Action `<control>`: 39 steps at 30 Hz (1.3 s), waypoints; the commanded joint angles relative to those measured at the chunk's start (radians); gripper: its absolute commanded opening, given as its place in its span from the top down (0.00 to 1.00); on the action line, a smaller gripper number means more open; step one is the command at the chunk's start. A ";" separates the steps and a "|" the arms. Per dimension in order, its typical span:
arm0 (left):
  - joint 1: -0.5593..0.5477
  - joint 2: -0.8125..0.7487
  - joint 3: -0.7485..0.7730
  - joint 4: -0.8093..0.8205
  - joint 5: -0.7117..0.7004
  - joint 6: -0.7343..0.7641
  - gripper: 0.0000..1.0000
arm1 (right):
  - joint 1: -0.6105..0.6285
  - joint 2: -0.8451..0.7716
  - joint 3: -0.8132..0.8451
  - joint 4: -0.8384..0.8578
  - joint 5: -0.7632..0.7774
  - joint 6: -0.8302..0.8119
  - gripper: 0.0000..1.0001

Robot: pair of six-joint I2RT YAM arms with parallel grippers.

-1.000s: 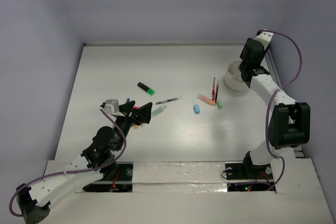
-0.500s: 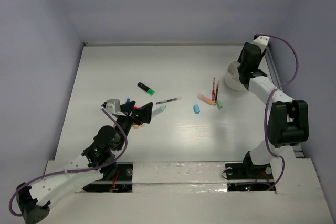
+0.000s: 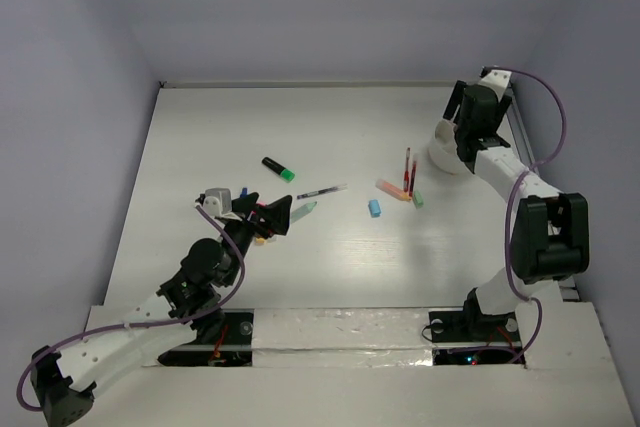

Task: Sort the stationery into containers
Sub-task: Place the stationery in the storage box, then pick up the pen from the center of the board.

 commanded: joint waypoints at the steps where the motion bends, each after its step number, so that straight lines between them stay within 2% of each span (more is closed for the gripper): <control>1: 0.000 0.009 0.011 0.049 -0.015 0.011 0.01 | -0.004 -0.087 0.062 -0.005 -0.061 0.023 0.16; 3: 0.000 0.011 0.012 0.049 -0.017 0.013 0.01 | 0.016 -0.118 0.076 -0.034 -0.104 0.025 0.17; 4: 0.000 0.014 0.012 0.049 -0.017 0.011 0.01 | 0.036 -0.126 0.082 -0.045 -0.130 0.023 0.21; 7: 0.000 0.021 0.012 0.052 -0.020 0.011 0.01 | 0.088 -0.147 0.105 -0.104 -0.278 0.016 0.56; 8: 0.000 0.023 0.014 0.053 -0.024 0.011 0.01 | 0.139 -0.147 0.112 -0.140 -0.330 0.017 0.78; 11: 0.000 0.023 0.015 0.049 -0.031 0.011 0.01 | 0.235 -0.134 0.122 -0.198 -0.439 0.028 0.93; 15: 0.000 0.017 0.014 0.044 -0.047 0.013 0.01 | 0.340 -0.092 0.119 -0.286 -0.590 0.077 0.94; 21: 0.000 0.009 0.008 0.041 -0.073 0.005 0.03 | 0.470 0.009 0.115 -0.267 -0.728 0.095 0.91; 31: 0.000 -0.092 0.020 -0.046 -0.156 -0.055 0.04 | 0.654 0.296 0.363 -0.301 -0.811 0.057 0.84; 34: 0.000 -0.115 0.052 -0.100 -0.172 -0.082 0.05 | 0.697 0.381 0.464 -0.324 -0.758 0.039 0.73; 38: 0.000 -0.143 0.096 -0.178 -0.159 -0.131 0.05 | 0.711 0.513 0.642 -0.409 -0.684 -0.040 0.30; 39: 0.000 -0.146 0.104 -0.189 -0.155 -0.136 0.05 | 0.711 0.550 0.692 -0.442 -0.678 -0.062 0.28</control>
